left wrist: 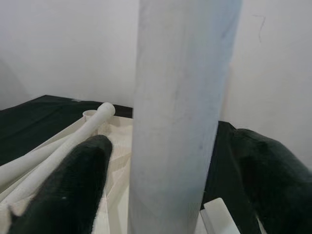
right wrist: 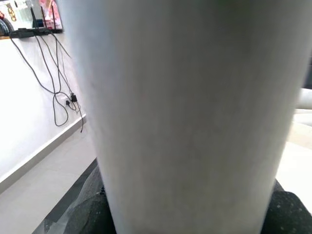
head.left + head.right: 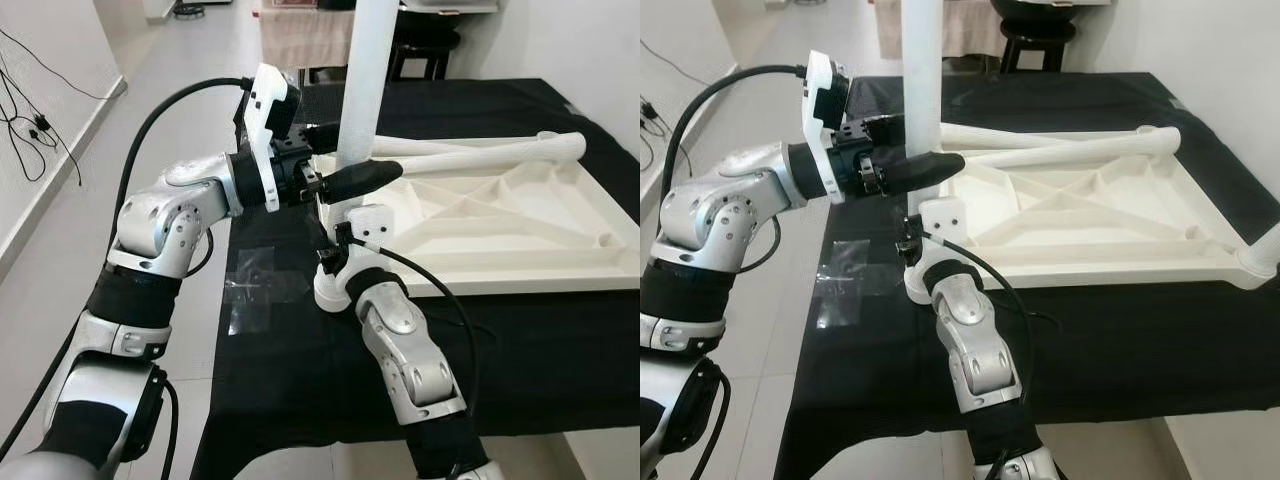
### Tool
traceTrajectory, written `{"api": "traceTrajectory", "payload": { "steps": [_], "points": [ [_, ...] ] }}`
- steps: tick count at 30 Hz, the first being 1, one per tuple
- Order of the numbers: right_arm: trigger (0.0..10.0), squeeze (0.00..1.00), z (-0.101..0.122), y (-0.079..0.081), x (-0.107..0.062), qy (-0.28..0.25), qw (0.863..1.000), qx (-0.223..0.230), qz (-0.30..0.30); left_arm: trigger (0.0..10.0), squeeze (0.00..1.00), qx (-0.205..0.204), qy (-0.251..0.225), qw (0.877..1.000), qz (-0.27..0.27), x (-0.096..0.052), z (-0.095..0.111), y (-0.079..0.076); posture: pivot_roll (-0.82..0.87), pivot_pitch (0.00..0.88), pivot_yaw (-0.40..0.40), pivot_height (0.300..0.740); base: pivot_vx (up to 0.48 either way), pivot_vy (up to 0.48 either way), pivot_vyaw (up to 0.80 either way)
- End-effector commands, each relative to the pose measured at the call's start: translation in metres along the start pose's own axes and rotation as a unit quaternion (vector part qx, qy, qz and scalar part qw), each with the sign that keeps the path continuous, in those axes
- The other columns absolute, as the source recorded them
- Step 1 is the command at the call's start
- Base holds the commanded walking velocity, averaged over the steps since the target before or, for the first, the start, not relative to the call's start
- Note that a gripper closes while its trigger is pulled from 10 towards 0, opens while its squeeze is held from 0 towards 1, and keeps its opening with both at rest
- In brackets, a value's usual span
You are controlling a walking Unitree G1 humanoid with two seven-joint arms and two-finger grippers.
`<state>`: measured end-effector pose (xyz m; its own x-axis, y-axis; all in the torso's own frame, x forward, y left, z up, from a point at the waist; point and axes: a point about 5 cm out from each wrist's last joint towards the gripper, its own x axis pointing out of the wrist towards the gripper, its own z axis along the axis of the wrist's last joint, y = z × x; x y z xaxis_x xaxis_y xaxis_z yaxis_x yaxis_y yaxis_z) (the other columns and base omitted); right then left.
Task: Building children table
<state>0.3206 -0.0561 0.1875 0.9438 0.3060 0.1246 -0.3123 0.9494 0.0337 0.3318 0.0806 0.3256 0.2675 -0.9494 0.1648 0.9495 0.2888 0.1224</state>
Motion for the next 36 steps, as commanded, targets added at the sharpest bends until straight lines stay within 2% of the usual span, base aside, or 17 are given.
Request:
{"api": "traceTrajectory", "payload": {
  "steps": [1,2,3,9,10,11,12,13,14,20,23,24,25,33,34,35,36],
  "points": [
    [0.0,0.00,-0.041,0.011,-0.007,0.097,0.993,0.070,-0.017,4.0,0.00,0.007,-0.001,1.000,-0.010,0.003,0.004,-0.001,0.02,0.169,-0.001,0.740,0.000,0.000,0.00],
    [0.0,0.00,-0.041,0.011,-0.007,0.097,0.993,0.070,-0.017,4.0,0.00,0.007,-0.001,1.000,-0.010,0.003,0.004,-0.001,0.02,0.169,-0.001,0.740,0.000,0.000,0.00],
    [0.0,0.00,-0.039,0.012,-0.010,0.100,0.992,0.069,-0.027,0.0,0.00,0.006,-0.001,1.000,-0.009,0.003,0.004,-0.001,0.02,0.169,0.002,0.740,0.000,0.000,0.00],
    [0.0,0.00,-0.031,0.017,-0.016,0.103,0.992,0.062,-0.040,0.0,0.00,0.003,0.002,1.000,-0.015,0.002,0.006,-0.001,0.02,0.168,0.005,0.740,0.000,0.000,0.00],
    [2.5,0.00,-0.028,0.016,-0.015,0.100,0.993,0.057,-0.038,0.0,0.00,0.004,0.001,1.000,-0.016,0.003,0.007,-0.001,0.02,0.167,0.003,0.740,0.000,0.000,0.00],
    [10.0,0.00,-0.022,0.018,-0.012,0.087,0.995,0.057,0.001,0.0,0.00,0.005,0.000,1.000,-0.017,0.003,0.008,-0.002,0.02,0.165,0.002,0.740,0.000,0.000,0.00],
    [10.0,0.00,-0.022,0.018,-0.012,0.087,0.995,0.057,0.001,0.0,0.00,0.005,0.000,1.000,-0.017,0.003,0.008,-0.002,0.02,0.165,0.002,0.740,0.000,0.000,0.00],
    [10.0,0.84,-0.015,0.017,-0.008,0.073,0.996,0.042,0.028,0.0,0.00,0.006,-0.001,1.000,-0.019,0.004,0.008,-0.002,0.02,0.165,0.002,0.740,0.000,0.000,0.00],
    [10.0,1.00,-0.010,0.016,-0.005,0.061,0.995,0.043,0.059,0.0,0.00,0.007,-0.001,1.000,-0.020,0.004,0.008,-0.003,0.01,0.165,0.001,0.740,0.000,0.000,0.00],
    [10.0,1.00,0.017,0.006,0.005,0.010,0.970,0.050,0.238,0.0,0.00,0.010,-0.001,1.000,-0.023,0.005,0.008,-0.004,0.02,0.157,-0.003,0.740,0.000,0.000,0.00],
    [10.0,0.33,0.029,-0.017,0.011,0.009,0.947,-0.024,0.321,0.0,0.00,0.011,0.000,1.000,-0.027,0.004,0.008,-0.006,0.02,0.156,-0.004,0.740,0.000,0.000,0.00],
    [10.0,0.33,0.029,-0.017,0.011,0.009,0.947,-0.024,0.321,0.0,0.00,0.011,0.000,1.000,-0.027,0.004,0.008,-0.006,0.02,0.156,-0.004,0.740,0.000,0.000,0.00],
    [10.0,0.00,0.032,-0.027,0.015,0.017,0.938,-0.045,0.342,0.0,0.00,0.012,0.000,1.000,-0.028,0.004,0.007,-0.006,0.02,0.153,-0.005,0.740,0.000,0.000,0.00],
    [10.0,0.00,0.031,-0.055,0.032,0.053,0.927,-0.023,0.370,0.0,0.00,0.017,0.004,0.999,-0.040,0.006,0.007,-0.011,0.04,0.155,-0.004,0.740,0.000,0.000,0.00],
    [7.6,0.00,0.029,-0.058,0.033,0.059,0.923,-0.015,0.380,0.0,0.00,0.018,0.006,0.999,-0.043,0.006,0.007,-0.012,0.04,0.154,-0.004,0.740,0.000,0.000,0.00],
    [0.5,0.00,0.027,-0.061,0.034,0.064,0.916,-0.004,0.397,0.0,0.00,0.019,0.007,0.999,-0.046,0.006,0.008,-0.013,0.05,0.155,-0.004,0.740,0.000,0.000,0.00],
    [0.5,0.00,0.027,-0.061,0.034,0.064,0.916,-0.004,0.397,0.0,0.00,0.019,0.007,0.999,-0.046,0.006,0.008,-0.013,0.05,0.155,-0.004,0.740,0.000,0.000,0.00]
  ]
}}
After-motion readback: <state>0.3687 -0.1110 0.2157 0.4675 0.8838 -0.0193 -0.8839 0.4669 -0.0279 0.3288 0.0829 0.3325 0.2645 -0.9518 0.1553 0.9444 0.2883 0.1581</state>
